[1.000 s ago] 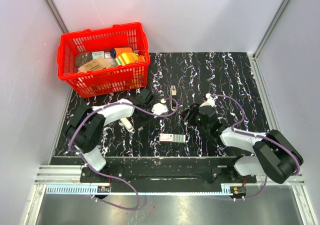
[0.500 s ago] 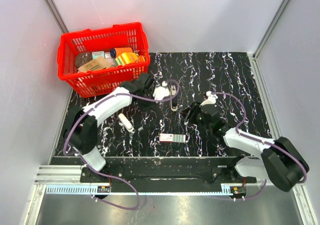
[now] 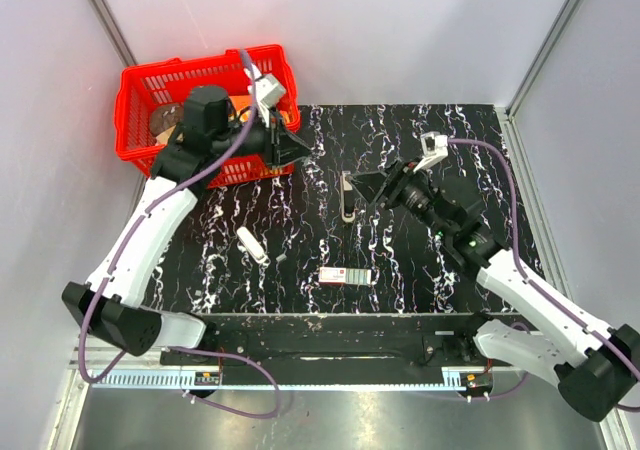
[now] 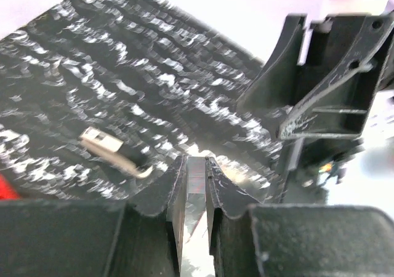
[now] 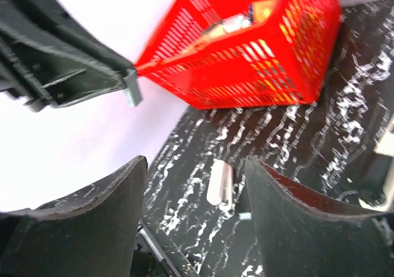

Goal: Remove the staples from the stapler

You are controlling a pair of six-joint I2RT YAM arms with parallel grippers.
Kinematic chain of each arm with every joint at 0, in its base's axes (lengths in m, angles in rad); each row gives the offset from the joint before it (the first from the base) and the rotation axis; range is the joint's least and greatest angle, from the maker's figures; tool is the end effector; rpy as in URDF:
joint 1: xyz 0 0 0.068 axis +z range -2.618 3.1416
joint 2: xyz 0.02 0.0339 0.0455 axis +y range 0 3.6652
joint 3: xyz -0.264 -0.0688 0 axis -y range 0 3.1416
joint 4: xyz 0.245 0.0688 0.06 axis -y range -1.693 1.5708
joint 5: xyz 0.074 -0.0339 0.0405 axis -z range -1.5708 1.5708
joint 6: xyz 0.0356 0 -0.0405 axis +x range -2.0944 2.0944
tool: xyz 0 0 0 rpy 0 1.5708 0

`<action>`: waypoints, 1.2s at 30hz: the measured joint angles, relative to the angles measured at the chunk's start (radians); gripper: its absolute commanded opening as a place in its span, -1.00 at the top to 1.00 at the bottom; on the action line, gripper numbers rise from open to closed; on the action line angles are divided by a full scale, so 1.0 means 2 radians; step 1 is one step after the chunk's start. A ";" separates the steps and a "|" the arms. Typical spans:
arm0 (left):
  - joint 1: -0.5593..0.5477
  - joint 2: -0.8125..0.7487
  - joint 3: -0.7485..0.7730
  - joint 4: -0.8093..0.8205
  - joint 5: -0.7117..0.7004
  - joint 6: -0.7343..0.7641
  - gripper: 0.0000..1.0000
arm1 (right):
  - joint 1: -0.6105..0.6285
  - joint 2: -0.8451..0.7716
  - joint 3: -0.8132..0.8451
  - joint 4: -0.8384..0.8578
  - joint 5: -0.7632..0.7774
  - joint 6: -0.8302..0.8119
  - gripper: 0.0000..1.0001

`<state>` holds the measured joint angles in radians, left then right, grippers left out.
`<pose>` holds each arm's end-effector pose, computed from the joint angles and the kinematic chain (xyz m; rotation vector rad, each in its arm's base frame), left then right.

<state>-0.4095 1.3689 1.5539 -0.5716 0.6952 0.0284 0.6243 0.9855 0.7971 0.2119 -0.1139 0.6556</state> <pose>0.2576 -0.1367 0.4380 0.8732 1.7715 -0.9271 0.1886 0.1409 0.3492 -0.0706 1.6532 1.0854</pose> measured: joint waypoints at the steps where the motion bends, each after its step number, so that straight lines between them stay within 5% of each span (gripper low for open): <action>1: 0.012 -0.008 -0.015 0.044 0.034 -0.050 0.66 | 0.000 -0.005 0.008 0.001 -0.010 0.000 -0.48; 8: 0.051 -0.014 -0.161 0.370 0.156 -0.396 0.60 | -0.001 -0.011 0.034 0.012 -0.071 0.009 -0.47; 14: 0.051 -0.015 -0.196 0.486 0.189 -0.530 0.59 | -0.001 0.011 0.039 0.035 -0.113 0.026 -0.37; 20: 0.047 -0.029 -0.218 0.542 0.198 -0.576 0.56 | -0.001 0.043 0.040 0.073 -0.139 0.052 -0.29; 36: 0.037 -0.030 -0.229 0.533 0.199 -0.563 0.55 | -0.001 0.087 0.053 0.138 -0.171 0.087 -0.07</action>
<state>-0.3351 1.3094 1.0969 0.4938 1.0931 -1.0977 0.6216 1.1591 0.9028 0.4873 -0.4564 0.8299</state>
